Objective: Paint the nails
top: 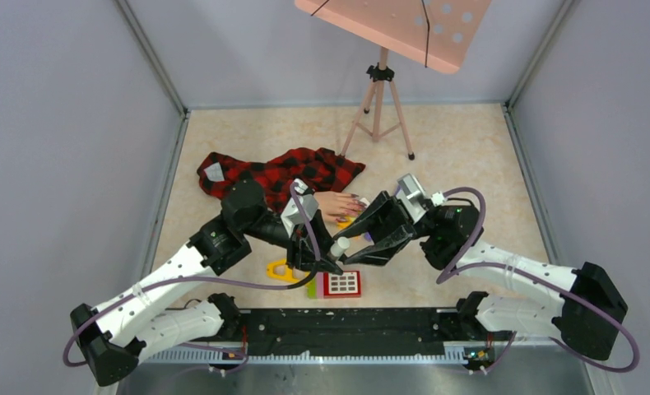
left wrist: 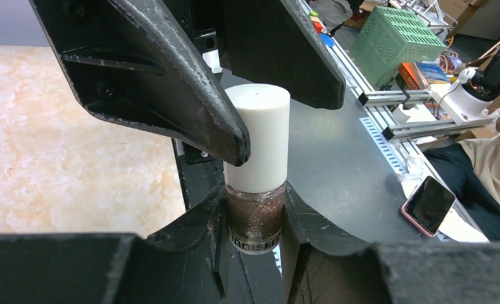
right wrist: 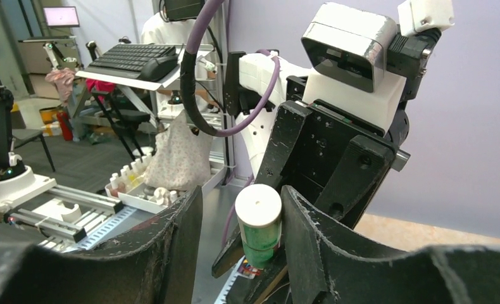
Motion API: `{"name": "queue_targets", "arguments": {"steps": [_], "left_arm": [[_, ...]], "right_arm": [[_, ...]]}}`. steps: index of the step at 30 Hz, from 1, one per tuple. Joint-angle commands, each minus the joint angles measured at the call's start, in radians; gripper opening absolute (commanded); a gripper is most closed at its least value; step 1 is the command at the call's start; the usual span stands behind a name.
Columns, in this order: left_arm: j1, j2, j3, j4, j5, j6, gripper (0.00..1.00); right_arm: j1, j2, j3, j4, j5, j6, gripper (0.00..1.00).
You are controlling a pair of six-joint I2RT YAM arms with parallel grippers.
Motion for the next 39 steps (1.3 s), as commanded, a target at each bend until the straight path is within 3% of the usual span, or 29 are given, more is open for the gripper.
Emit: {"name": "queue_targets", "arguments": {"steps": [1, 8, 16, 23, 27, 35, 39], "left_arm": [[-0.005, -0.006, 0.044, 0.025, 0.006, 0.018, 0.00], [-0.005, -0.003, 0.046, -0.010, -0.015, 0.038, 0.00], [-0.005, -0.012, 0.045, -0.034, -0.087, 0.070, 0.00], [-0.003, -0.090, 0.019, -0.038, -0.307, 0.108, 0.00], [-0.001, -0.135, -0.007, -0.028, -0.514, 0.118, 0.00], [0.001, -0.197, -0.040, -0.048, -0.980, 0.138, 0.00], [0.001, -0.189, -0.035, -0.068, -1.088, 0.148, 0.00]], "right_arm": [[-0.002, 0.007, 0.052, 0.040, -0.031, 0.016, 0.47], [0.005, 0.009, 0.068, -0.094, -0.040, -0.038, 0.46], [0.011, -0.006, 0.059, -0.195, -0.021, -0.092, 0.00], [0.042, -0.037, 0.027, -0.468, 0.142, -0.249, 0.00], [0.075, -0.016, 0.029, -0.603, 0.277, -0.298, 0.00], [0.132, 0.123, 0.124, -0.818, 0.536, -0.258, 0.00], [0.165, 0.246, 0.230, -0.926, 0.657, -0.192, 0.00]]}}
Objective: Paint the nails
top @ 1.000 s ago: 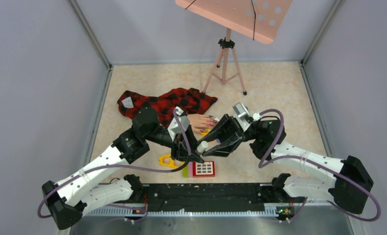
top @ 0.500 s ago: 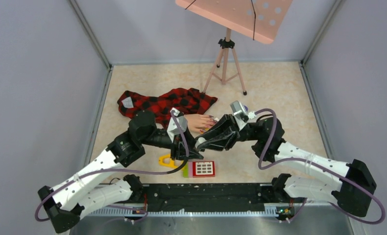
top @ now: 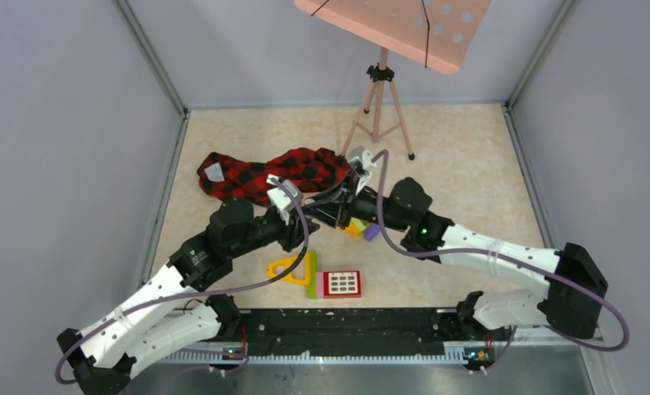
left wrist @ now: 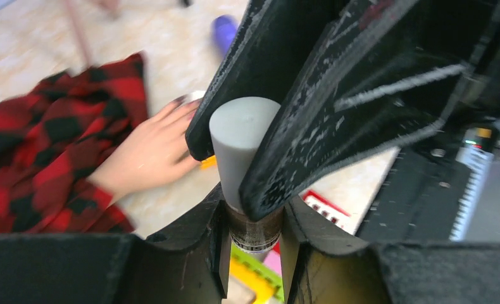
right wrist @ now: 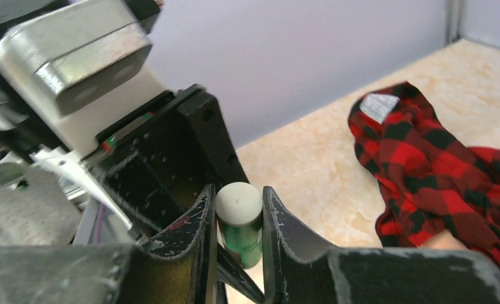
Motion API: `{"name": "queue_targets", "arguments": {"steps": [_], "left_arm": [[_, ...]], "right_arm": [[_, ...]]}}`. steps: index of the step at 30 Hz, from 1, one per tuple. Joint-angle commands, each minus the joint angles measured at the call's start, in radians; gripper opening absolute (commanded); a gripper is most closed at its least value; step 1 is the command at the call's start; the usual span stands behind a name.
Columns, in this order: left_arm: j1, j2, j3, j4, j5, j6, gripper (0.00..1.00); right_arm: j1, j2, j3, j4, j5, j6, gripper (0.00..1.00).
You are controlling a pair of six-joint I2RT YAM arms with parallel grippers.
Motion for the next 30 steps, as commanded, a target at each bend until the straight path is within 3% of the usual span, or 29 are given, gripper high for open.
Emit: {"name": "queue_targets", "arguments": {"steps": [1, 6, 12, 25, 30], "left_arm": [[0.002, 0.000, 0.039, 0.203, -0.239, 0.024, 0.00], [0.002, 0.012, 0.039, 0.191, -0.334, 0.022, 0.00], [0.002, 0.018, 0.040, 0.191, -0.309, 0.026, 0.00], [0.002, 0.059, 0.063, 0.165, -0.252, 0.028, 0.00], [0.002, 0.063, 0.070, 0.161, -0.222, 0.023, 0.00]], "right_arm": [[0.087, 0.157, 0.098, -0.319, 0.107, 0.077, 0.00], [0.133, 0.230, 0.174, -0.406, 0.254, 0.109, 0.00], [0.136, 0.197, 0.163, -0.387, 0.314, 0.129, 0.00], [0.136, -0.007, 0.089, -0.326, 0.391, 0.055, 0.70], [0.129, -0.125, -0.011, -0.294, 0.467, 0.079, 0.89]]}}
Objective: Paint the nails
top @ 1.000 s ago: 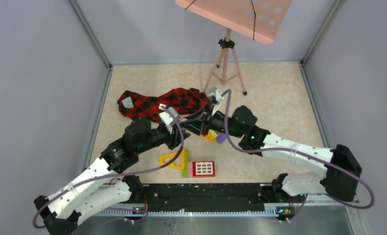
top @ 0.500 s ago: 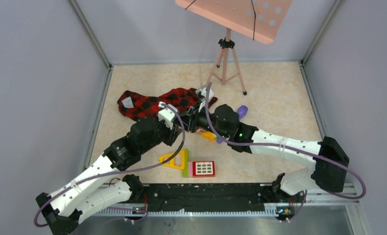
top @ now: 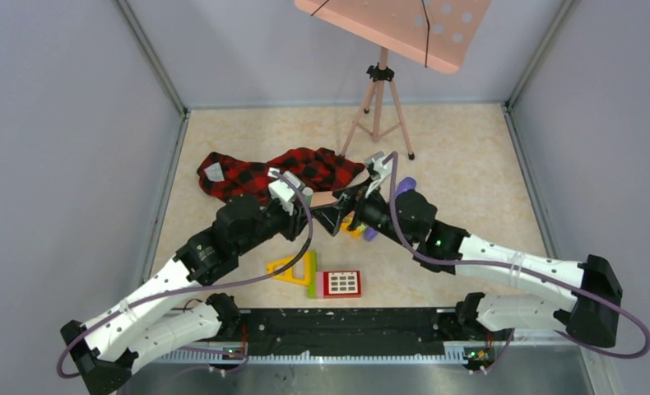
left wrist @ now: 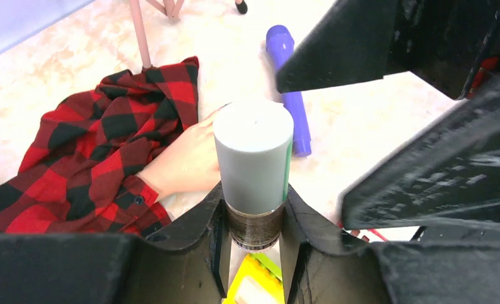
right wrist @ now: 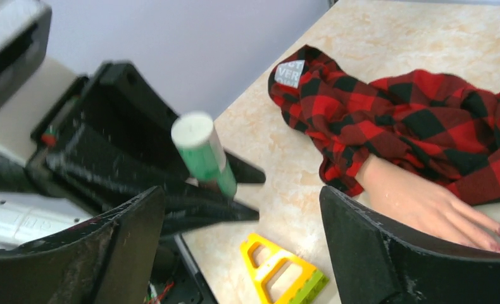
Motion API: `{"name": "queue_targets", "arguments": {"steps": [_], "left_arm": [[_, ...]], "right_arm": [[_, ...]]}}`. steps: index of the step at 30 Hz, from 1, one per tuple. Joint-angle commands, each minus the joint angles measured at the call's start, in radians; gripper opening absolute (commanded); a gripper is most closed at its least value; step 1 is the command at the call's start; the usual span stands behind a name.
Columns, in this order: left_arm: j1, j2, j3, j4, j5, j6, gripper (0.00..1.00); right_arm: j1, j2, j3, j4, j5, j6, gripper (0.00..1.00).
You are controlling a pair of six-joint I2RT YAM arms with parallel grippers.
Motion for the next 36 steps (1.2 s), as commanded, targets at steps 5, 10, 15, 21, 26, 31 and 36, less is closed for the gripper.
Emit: {"name": "queue_targets", "arguments": {"steps": [5, 10, 15, 21, 26, 31, 36], "left_arm": [[0.002, 0.027, 0.075, 0.142, 0.117, -0.005, 0.00], [0.002, 0.051, 0.092, 0.144, 0.340, -0.003, 0.00], [0.004, 0.092, 0.112, 0.160, 0.687, -0.012, 0.00], [0.004, 0.140, 0.131, 0.186, 1.004, -0.060, 0.00], [-0.001, 0.160, 0.131, 0.233, 1.138, -0.113, 0.00], [-0.006, 0.160, 0.132, 0.224, 1.138, -0.109, 0.00], [-0.012, 0.178, 0.141, 0.196, 1.134, -0.093, 0.00]], "right_arm": [[-0.088, -0.183, -0.163, 0.046, -0.123, 0.051, 0.99], [-0.238, -0.291, -0.290, 0.313, -0.443, 0.098, 0.99], [-0.250, -0.354, -0.331, 0.527, -0.658, 0.097, 0.98], [-0.251, -0.293, -0.297, 0.761, -0.907, 0.163, 0.89], [-0.247, -0.209, -0.262, 0.957, -1.005, 0.273, 0.83], [-0.219, -0.158, -0.221, 0.935, -1.027, 0.252, 0.78], [-0.196, -0.127, -0.190, 0.874, -1.018, 0.211, 0.73]]}}
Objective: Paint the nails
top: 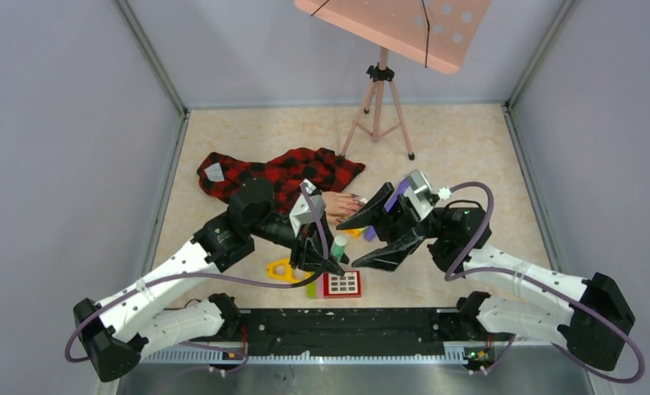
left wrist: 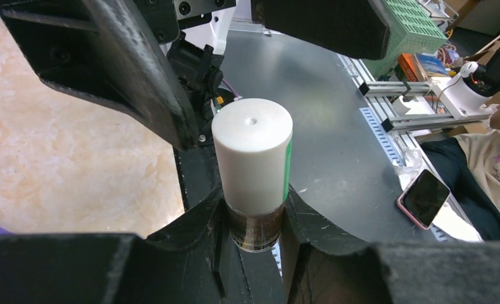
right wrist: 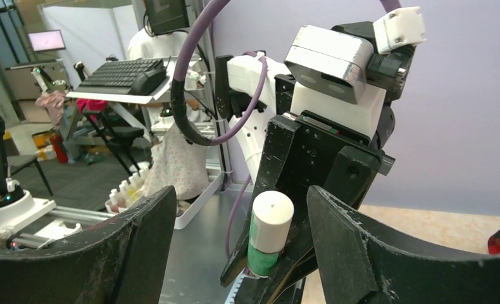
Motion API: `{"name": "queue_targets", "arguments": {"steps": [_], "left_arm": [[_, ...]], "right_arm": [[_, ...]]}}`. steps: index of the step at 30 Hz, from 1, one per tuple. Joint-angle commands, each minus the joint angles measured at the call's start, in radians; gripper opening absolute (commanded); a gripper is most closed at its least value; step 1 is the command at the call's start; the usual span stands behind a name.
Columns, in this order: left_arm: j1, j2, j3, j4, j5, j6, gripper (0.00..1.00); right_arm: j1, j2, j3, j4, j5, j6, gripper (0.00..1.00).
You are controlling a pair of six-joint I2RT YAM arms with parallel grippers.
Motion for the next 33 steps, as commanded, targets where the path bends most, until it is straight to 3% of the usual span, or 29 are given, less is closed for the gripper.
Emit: {"name": "queue_targets", "arguments": {"steps": [1, 8, 16, 20, 26, 33], "left_arm": [[-0.010, 0.015, 0.054, 0.028, 0.040, 0.005, 0.00], [-0.014, 0.018, 0.057, 0.014, 0.043, 0.019, 0.00], [-0.015, 0.006, 0.060, -0.013, -0.019, 0.050, 0.00], [-0.014, -0.017, 0.054, -0.015, -0.073, 0.066, 0.00], [-0.012, -0.069, 0.033, -0.002, -0.223, 0.084, 0.00], [-0.012, -0.139, -0.007, 0.018, -0.530, 0.105, 0.00]], "right_arm": [[0.026, 0.022, 0.066, 0.006, -0.026, -0.036, 0.72], [0.041, 0.068, 0.083, -0.036, -0.031, -0.057, 0.62], [0.044, 0.065, 0.077, -0.132, -0.020, -0.101, 0.29], [0.045, 0.050, 0.071, -0.210, -0.004, -0.136, 0.01], [0.045, 0.013, 0.056, -0.400, 0.094, -0.211, 0.00], [0.046, 0.036, 0.071, -0.618, 0.283, -0.230, 0.00]]}}
